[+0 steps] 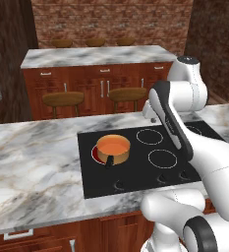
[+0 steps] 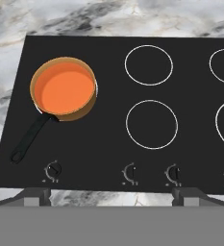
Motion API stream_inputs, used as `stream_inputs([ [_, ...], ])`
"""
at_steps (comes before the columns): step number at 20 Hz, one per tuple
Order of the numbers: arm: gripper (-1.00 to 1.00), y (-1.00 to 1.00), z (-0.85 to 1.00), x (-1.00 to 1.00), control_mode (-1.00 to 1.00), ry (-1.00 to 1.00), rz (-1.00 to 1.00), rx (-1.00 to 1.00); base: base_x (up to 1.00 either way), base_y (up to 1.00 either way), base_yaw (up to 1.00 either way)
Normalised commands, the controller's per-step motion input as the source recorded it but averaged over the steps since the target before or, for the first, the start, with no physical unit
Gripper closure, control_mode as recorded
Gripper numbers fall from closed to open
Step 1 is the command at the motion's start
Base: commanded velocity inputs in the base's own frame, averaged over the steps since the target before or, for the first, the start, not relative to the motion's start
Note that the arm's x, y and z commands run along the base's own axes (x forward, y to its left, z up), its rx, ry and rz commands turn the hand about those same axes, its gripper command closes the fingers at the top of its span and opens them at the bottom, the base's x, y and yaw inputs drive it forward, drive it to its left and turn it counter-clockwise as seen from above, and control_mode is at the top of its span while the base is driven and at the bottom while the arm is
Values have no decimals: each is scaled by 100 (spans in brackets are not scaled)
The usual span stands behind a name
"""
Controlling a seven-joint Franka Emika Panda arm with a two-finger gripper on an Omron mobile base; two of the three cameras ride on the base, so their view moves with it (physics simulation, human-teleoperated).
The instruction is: Wait until the marinara sauce is simmered to a deep red color and then turn off the stove.
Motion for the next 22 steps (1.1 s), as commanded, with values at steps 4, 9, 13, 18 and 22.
stream_inputs([
  [4,-100,0,0,0,-100,0,0,0,0,0,0],
  [9,-100,0,0,0,-100,0,0,0,0,0,0],
  [13,-100,0,0,0,-100,0,0,0,0,0,0],
  [18,-100,0,0,0,-100,0,0,0,0,0,0],
  [22,-100,0,0,0,-100,0,0,0,0,0,0],
])
